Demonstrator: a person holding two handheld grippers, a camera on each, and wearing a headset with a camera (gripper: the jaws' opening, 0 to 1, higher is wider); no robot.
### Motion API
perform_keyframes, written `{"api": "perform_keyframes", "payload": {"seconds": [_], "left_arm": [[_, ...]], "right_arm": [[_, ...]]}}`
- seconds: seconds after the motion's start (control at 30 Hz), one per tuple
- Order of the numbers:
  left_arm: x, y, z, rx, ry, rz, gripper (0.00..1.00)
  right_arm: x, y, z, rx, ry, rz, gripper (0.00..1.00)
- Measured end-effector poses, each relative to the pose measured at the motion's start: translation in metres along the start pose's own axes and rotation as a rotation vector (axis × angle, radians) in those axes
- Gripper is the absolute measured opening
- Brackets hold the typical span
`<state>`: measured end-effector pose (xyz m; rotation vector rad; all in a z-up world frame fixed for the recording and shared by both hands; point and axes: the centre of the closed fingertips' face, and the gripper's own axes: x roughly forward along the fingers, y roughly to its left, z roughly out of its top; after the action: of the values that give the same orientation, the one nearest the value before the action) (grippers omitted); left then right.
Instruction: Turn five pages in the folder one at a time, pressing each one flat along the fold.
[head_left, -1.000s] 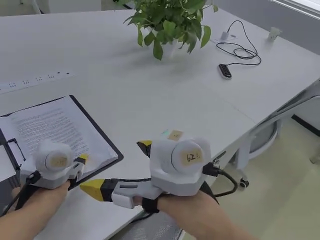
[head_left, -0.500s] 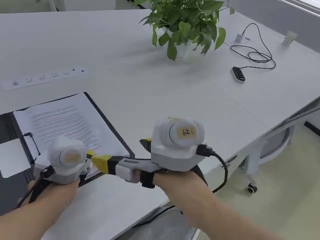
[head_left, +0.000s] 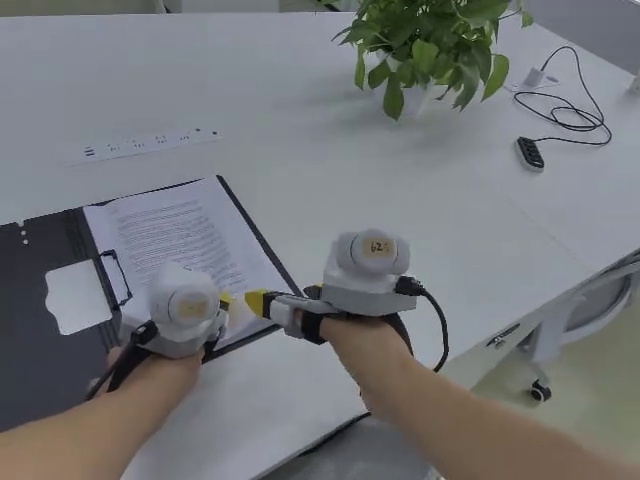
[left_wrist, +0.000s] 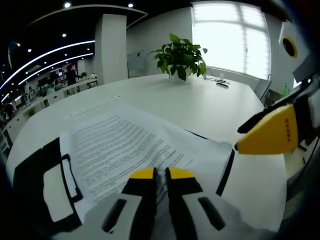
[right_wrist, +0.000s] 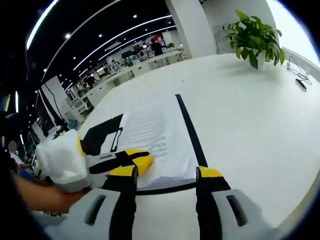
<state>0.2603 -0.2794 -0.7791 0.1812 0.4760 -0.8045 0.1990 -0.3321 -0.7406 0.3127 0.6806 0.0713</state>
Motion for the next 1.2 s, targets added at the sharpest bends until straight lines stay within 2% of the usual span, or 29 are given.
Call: {"api": "perform_keyframes", "payload": {"seconds": [0.1, 0.2, 0.33, 0.67, 0.87, 0.93, 0.97, 1.03, 1.1, 1.17, 1.2], "left_arm": [[0.0, 0.0, -0.001, -0.008, -0.002, 0.0, 0.06], [0.0, 0.0, -0.001, -0.011, -0.005, 0.001, 0.06], [0.001, 0.0, -0.002, -0.015, -0.01, 0.001, 0.06], [0.001, 0.0, -0.002, -0.032, -0.014, 0.004, 0.06], [0.0, 0.0, -0.002, -0.036, -0.011, 0.007, 0.05], [0.0, 0.0, -0.002, -0.044, -0.007, 0.004, 0.05], [0.001, 0.0, -0.002, -0.049, -0.006, 0.004, 0.05], [-0.001, 0.0, -0.002, -0.083, -0.003, 0.004, 0.05], [-0.001, 0.0, -0.002, -0.077, -0.003, 0.005, 0.05], [-0.001, -0.002, -0.003, -0.034, 0.009, 0.016, 0.05], [-0.002, -0.003, -0.003, -0.037, 0.014, 0.021, 0.05]], "right_arm": [[0.006, -0.007, -0.003, 0.008, 0.009, -0.016, 0.35], [0.013, -0.012, -0.007, 0.036, 0.031, -0.027, 0.32], [0.019, -0.014, -0.011, 0.024, 0.052, -0.036, 0.29], [0.022, -0.026, -0.015, 0.016, 0.061, -0.084, 0.0], [0.021, -0.025, -0.013, 0.047, 0.04, -0.075, 0.0], [0.019, -0.024, -0.011, 0.079, 0.021, -0.067, 0.0], [0.018, -0.022, -0.009, 0.122, 0.007, -0.052, 0.0], [0.015, -0.021, -0.007, 0.146, -0.007, -0.038, 0.0], [0.013, -0.019, -0.006, 0.149, -0.016, -0.024, 0.0], [0.012, -0.016, -0.003, 0.152, -0.027, -0.007, 0.0], [0.011, -0.014, -0.001, 0.158, -0.04, 0.001, 0.0]]}}
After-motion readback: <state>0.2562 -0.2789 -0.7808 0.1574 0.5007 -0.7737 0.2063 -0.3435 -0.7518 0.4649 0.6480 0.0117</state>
